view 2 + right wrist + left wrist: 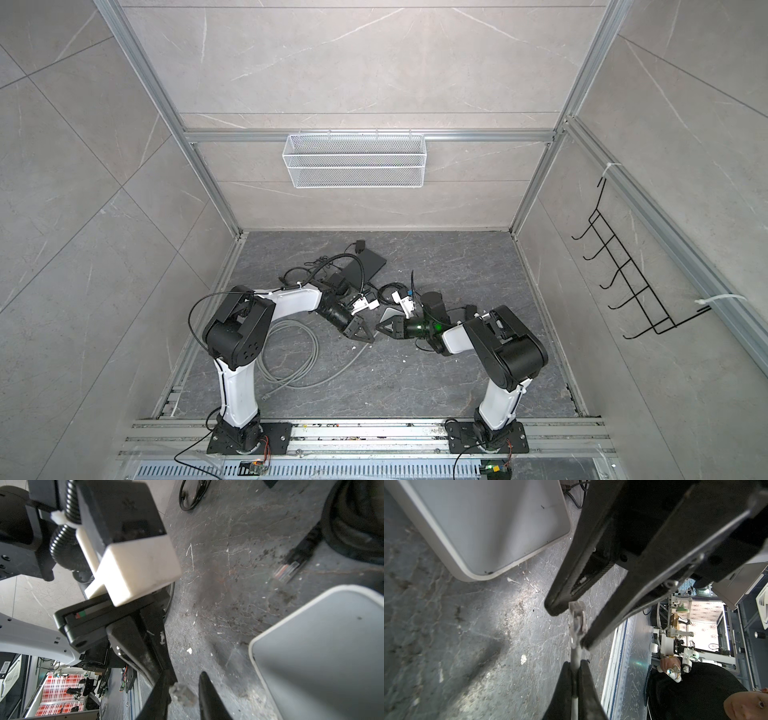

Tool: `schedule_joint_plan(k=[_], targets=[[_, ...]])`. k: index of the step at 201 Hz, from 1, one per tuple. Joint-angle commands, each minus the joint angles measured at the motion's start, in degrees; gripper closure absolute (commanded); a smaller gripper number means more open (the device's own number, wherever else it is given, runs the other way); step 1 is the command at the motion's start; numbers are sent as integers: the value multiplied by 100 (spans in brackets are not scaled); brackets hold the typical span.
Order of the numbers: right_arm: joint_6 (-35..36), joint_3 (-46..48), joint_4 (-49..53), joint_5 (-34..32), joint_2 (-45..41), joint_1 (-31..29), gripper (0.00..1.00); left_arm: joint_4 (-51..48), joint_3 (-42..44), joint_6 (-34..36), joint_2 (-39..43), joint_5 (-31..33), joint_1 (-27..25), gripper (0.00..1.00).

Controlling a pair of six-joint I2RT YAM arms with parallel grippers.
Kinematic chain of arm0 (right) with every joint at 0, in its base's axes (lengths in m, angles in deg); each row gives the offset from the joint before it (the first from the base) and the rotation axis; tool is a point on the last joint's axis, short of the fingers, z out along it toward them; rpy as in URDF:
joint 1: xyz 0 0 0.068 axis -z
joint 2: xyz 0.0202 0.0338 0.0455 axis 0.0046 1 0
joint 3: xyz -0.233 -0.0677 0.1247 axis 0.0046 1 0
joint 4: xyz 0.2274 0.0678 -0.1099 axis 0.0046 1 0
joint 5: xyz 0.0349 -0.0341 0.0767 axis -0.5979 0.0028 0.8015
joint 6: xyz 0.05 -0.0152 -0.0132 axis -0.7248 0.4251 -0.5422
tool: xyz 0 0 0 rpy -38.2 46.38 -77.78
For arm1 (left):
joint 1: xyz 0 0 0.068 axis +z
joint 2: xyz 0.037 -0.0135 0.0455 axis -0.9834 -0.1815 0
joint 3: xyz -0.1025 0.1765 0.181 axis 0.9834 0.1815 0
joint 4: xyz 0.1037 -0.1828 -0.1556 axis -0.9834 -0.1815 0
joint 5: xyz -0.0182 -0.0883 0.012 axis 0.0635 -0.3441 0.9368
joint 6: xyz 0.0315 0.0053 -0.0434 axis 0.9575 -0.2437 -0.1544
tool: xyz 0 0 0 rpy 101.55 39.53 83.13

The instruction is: Insert the plug into the switch port

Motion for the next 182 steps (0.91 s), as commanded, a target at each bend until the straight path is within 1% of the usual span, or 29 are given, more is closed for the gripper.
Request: schedule_joint_plan(k=[1,10,34,46,71,92,121,133,138,147,157,164,171,177,182], targets=[[-51,-51,-317,52,176,-34,69,-143,-8,210,235,-273,-35,100],[-86,-71,-370,65,221,-35,71,-174,-25,228,220,-279,-38,100],[-166,-43,-491,131,277,-34,80,-193,-67,255,209,-272,-34,100],[-123,-33,-466,118,293,-30,80,-221,-65,298,208,-334,-34,100],[-112,-39,-502,109,439,-31,76,-264,-61,360,239,-485,-34,100],[-259,-3,-755,126,547,-27,77,-304,-66,407,279,-474,-32,100],[-315,74,-751,112,444,-27,91,-349,-75,414,262,-369,-2,100],[-356,148,-697,74,354,-24,94,-320,-87,368,277,-275,10,100],[-397,171,-653,58,315,-28,95,-281,-82,307,292,-151,27,97],[-503,243,-567,24,226,-31,96,-161,-57,175,346,71,39,95],[-671,354,-503,-17,99,-24,98,-26,-27,69,413,290,71,88],[-783,420,-385,-84,-14,-29,99,108,10,-41,473,466,71,86],[-853,464,-112,-199,-165,-27,100,206,36,-97,525,591,76,83],[-899,501,175,-321,-299,-27,100,332,62,-189,583,708,72,77],[-961,516,443,-443,-412,-25,100,465,101,-295,617,846,65,74]])
